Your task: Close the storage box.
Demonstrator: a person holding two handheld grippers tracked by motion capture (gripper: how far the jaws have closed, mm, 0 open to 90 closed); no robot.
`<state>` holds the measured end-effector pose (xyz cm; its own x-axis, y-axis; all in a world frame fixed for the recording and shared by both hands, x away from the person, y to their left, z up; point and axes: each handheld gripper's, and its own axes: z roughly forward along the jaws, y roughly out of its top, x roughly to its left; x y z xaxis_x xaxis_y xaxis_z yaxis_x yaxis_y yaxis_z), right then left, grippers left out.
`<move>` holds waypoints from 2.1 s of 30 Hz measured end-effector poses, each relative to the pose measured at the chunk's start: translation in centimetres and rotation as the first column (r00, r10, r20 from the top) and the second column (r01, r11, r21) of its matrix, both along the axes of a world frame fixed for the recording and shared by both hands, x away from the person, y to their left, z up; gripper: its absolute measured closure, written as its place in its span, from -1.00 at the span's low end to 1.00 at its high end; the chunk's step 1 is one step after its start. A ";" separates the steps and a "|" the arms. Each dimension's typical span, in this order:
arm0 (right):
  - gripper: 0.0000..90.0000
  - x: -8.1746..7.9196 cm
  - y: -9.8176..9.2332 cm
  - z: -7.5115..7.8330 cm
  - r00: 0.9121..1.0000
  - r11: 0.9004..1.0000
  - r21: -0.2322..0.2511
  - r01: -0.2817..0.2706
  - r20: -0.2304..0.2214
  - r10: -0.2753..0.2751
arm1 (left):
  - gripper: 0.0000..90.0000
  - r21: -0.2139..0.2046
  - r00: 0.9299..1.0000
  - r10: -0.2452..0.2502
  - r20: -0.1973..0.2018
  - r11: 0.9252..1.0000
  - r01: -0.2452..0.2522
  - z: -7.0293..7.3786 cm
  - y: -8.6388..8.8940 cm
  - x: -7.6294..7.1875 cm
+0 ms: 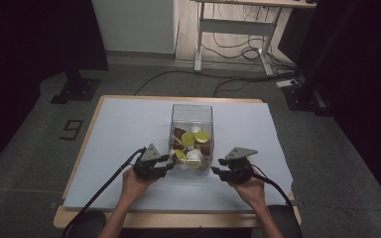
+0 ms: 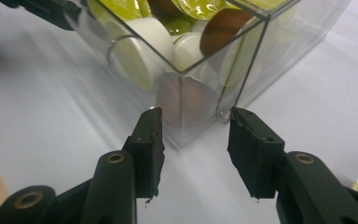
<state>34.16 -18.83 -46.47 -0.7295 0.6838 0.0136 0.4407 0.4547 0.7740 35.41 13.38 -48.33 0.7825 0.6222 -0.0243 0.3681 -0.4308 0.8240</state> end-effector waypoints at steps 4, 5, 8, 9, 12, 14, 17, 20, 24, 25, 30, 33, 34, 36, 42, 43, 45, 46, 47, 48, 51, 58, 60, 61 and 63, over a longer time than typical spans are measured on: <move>0.31 -0.4 0.1 0.4 1.000 1.000 -0.002 -0.012 0.010 0.012 | 0.30 -0.006 1.000 0.010 0.005 1.000 -0.010 -0.1 -0.1 0.1; 0.34 -0.5 0.1 0.5 1.000 1.000 -0.004 -0.010 0.012 0.010 | 0.30 -0.006 1.000 0.012 0.007 1.000 -0.012 -0.1 -0.1 0.1; 0.41 -0.8 0.2 0.6 1.000 1.000 0.001 -0.028 0.014 0.028 | 0.30 -0.009 1.000 0.026 0.016 1.000 -0.026 -0.2 -0.2 0.1; 0.43 -0.8 0.4 0.6 0.999 0.999 0.005 -0.034 0.011 0.034 | 0.30 -0.011 0.999 0.033 0.018 0.999 -0.033 -0.3 -0.2 0.2; 0.46 -0.8 0.6 0.5 0.998 0.998 0.024 -0.055 -0.007 0.055 | 0.30 -0.014 0.999 0.040 0.023 0.999 -0.039 -0.4 -0.3 0.2; 0.46 -0.7 0.9 0.5 0.998 0.998 0.022 -0.060 -0.009 0.060 | 0.30 -0.013 0.999 0.040 0.026 0.999 -0.040 -0.4 -0.3 0.2; 0.50 -0.6 1.5 0.5 0.997 0.996 0.027 -0.080 -0.004 0.080 | 0.27 -0.014 0.999 0.041 0.028 0.999 -0.041 -0.5 -0.4 0.2; 0.56 -0.5 2.3 0.5 0.995 0.995 0.020 -0.100 0.002 0.100 | 0.27 -0.014 0.999 0.041 0.025 0.999 -0.041 -0.5 -0.4 0.2; 0.61 -0.2 2.9 0.3 0.994 0.994 0.012 -0.109 0.005 0.109 | 0.27 0.003 0.999 0.043 0.025 0.999 -0.043 -0.5 -0.4 0.2; 0.62 -0.2 3.1 0.4 0.994 0.994 0.014 -0.112 0.012 0.112 | 0.27 0.007 0.999 0.045 0.026 0.999 -0.045 -0.5 -0.4 0.1; 0.69 0.1 3.7 0.5 0.993 0.993 0.023 -0.117 0.023 0.116 | 0.26 0.007 0.998 0.053 0.027 0.999 -0.053 -0.5 -0.1 0.0; 0.72 0.2 3.8 0.5 0.993 0.994 0.015 -0.111 0.034 0.111 | 0.24 0.011 0.998 0.054 0.018 0.998 -0.054 -0.6 0.0 0.0; 0.72 0.2 3.9 0.5 0.993 0.993 0.020 -0.113 0.033 0.112 | 0.24 0.012 0.999 0.051 0.015 0.999 -0.052 -0.6 0.0 0.0; 0.74 0.3 4.0 0.6 0.993 0.993 0.022 -0.116 0.034 0.115 | 0.22 0.018 0.999 0.048 0.012 0.999 -0.048 -0.7 0.0 -0.1; 0.77 0.4 4.5 0.5 0.991 0.992 0.014 -0.127 0.040 0.127 | 0.16 0.024 1.000 0.030 -0.001 0.999 -0.030 -0.9 0.2 -0.3; 0.78 0.4 4.7 0.4 0.991 0.992 0.009 -0.129 0.043 0.129 | 0.15 0.021 1.000 0.026 -0.004 0.999 -0.026 -0.9 0.3 -0.3; 0.79 0.4 4.9 0.4 0.991 0.992 0.000 -0.130 0.043 0.130 | 0.12 0.021 1.000 0.021 -0.007 1.000 -0.021 -1.0 0.5 -0.4; 0.79 0.4 5.0 0.3 0.991 0.992 -0.002 -0.129 0.039 0.129 | 0.11 0.022 1.000 0.019 -0.010 1.000 -0.019 -1.1 0.7 -0.4; 0.78 0.4 5.1 0.3 0.991 0.991 -0.002 -0.130 0.040 0.130 | 0.10 0.022 1.000 0.017 -0.015 1.000 -0.016 -1.2 0.8 -0.4; 0.78 0.4 5.1 0.3 0.991 0.991 -0.002 -0.130 0.041 0.130 | 0.08 0.023 1.000 0.014 -0.023 1.000 -0.013 -1.3 0.9 -0.4; 0.78 0.5 5.1 0.3 0.992 0.993 -0.008 -0.114 0.046 0.114 | -0.02 0.047 0.999 0.008 -0.043 0.999 -0.006 -1.7 1.2 -0.3; 0.78 0.9 5.1 0.3 0.994 0.995 -0.008 -0.098 0.046 0.098 | -0.40 0.093 0.995 0.015 -0.102 0.996 -0.006 -2.9 1.1 0.0; 0.78 1.0 5.2 0.3 0.995 0.996 -0.007 -0.089 0.048 0.090 | -0.52 0.102 0.993 0.019 -0.113 0.995 -0.008 -3.1 1.1 0.0; 0.78 1.0 5.2 0.2 0.995 0.996 -0.005 -0.086 0.049 0.086 | -0.57 0.105 0.993 0.022 -0.116 0.994 -0.010 -3.2 1.0 0.0; 0.78 1.2 5.3 0.2 0.995 0.996 -0.005 -0.084 0.051 0.084 | -0.68 0.108 0.992 0.027 -0.121 0.994 -0.014 -3.4 0.9 0.0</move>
